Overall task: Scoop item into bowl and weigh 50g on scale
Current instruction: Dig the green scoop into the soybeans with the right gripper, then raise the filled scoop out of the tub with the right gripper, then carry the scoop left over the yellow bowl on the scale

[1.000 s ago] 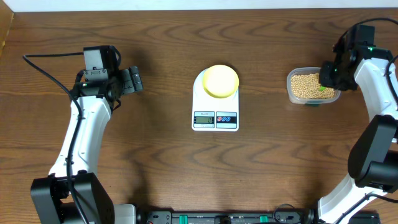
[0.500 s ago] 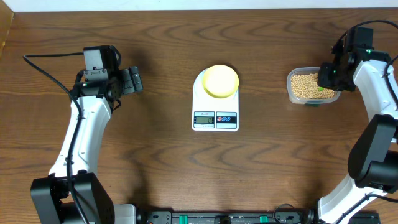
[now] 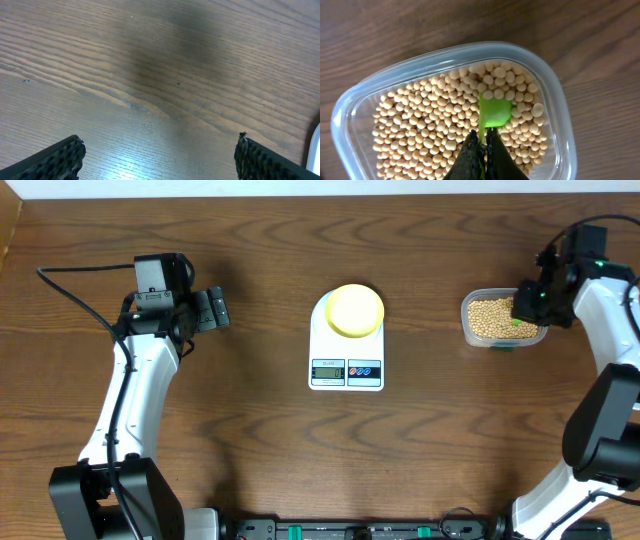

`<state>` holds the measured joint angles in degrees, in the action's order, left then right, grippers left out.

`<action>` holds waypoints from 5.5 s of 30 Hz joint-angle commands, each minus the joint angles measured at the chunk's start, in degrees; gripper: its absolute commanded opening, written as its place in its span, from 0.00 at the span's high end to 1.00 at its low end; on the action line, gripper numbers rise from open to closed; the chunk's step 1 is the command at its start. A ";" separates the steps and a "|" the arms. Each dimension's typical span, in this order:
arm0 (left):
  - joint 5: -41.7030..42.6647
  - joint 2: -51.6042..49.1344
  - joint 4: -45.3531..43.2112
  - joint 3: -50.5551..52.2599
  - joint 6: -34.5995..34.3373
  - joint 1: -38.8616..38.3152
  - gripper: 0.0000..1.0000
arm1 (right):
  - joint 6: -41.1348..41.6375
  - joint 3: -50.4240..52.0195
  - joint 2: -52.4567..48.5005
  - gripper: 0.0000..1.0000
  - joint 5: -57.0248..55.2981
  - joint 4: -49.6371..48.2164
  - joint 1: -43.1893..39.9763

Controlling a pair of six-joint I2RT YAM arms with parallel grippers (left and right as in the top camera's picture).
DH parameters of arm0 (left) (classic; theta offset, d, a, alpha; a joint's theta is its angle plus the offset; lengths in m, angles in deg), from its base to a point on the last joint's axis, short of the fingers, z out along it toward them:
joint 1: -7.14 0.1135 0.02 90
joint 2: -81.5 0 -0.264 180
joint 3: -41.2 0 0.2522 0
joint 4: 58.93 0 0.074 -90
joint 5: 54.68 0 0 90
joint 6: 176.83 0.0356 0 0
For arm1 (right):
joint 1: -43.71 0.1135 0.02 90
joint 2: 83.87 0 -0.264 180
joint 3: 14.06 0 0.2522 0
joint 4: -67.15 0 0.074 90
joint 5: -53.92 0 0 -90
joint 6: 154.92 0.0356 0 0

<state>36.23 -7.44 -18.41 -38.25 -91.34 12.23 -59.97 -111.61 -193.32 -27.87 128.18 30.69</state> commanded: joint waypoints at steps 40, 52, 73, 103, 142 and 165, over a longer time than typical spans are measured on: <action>-0.96 -0.81 0.11 -0.04 -0.52 0.00 0.02 | -3.93 0.87 -0.39 0.99 33.20 3.15 -15.47; -0.96 -0.81 0.11 -0.04 -0.52 0.00 0.02 | -5.05 0.87 -0.39 0.99 40.30 3.80 -19.12; -0.96 -0.81 0.11 -0.04 -0.52 0.00 0.02 | -5.92 0.87 -0.39 0.98 49.62 3.96 -19.15; -0.96 -0.81 0.11 -0.04 -0.52 0.00 0.02 | 0.57 0.87 -0.39 0.94 56.87 -2.84 -13.33; -0.96 -0.81 0.11 -0.04 -0.52 0.00 0.02 | 17.35 0.87 -0.39 0.95 56.48 -24.17 14.36; -0.96 -0.81 0.11 -0.04 -0.52 -0.02 0.02 | 15.65 0.87 -0.39 0.99 43.28 -22.34 24.00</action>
<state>36.23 -7.44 -18.41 -38.25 -91.34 12.23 -43.23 -111.09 -193.34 18.60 105.34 54.47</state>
